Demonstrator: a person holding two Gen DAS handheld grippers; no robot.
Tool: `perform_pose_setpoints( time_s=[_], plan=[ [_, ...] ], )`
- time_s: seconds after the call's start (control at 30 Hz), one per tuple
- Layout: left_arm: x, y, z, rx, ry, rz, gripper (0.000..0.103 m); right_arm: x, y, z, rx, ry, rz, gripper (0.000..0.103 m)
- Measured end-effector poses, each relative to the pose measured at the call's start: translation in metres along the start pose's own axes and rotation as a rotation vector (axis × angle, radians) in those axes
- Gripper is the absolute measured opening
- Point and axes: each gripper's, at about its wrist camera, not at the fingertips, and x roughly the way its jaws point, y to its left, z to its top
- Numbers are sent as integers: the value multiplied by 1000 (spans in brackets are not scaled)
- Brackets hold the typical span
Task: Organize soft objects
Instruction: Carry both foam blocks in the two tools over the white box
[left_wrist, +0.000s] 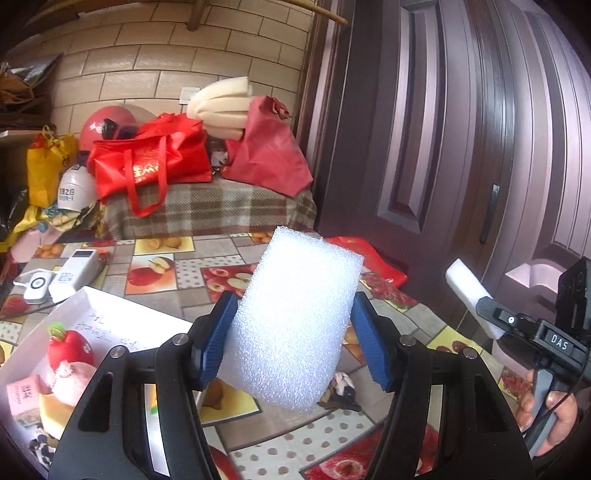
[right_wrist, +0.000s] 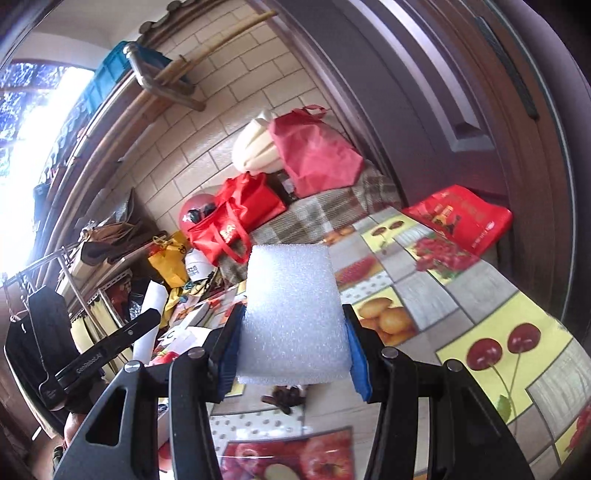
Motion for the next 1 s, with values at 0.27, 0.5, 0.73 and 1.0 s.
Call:
perform_pose_setpoints(
  time_s=[0.27,0.5,0.73,1.0],
  plan=[
    [-21,47,1,-78,-35,82,63,10,47,9,-88,2,56,50],
    [-41,96,-1,-182,-64,166,64,27,92,9,-171,37,104,50],
    [-56,147,-8,-289,-50,265,64,59,142,-4,-262,105,148,50],
    [-63,194,-22,-411,-12,351,64,131,188,-32,-275,275,186,50]
  ],
)
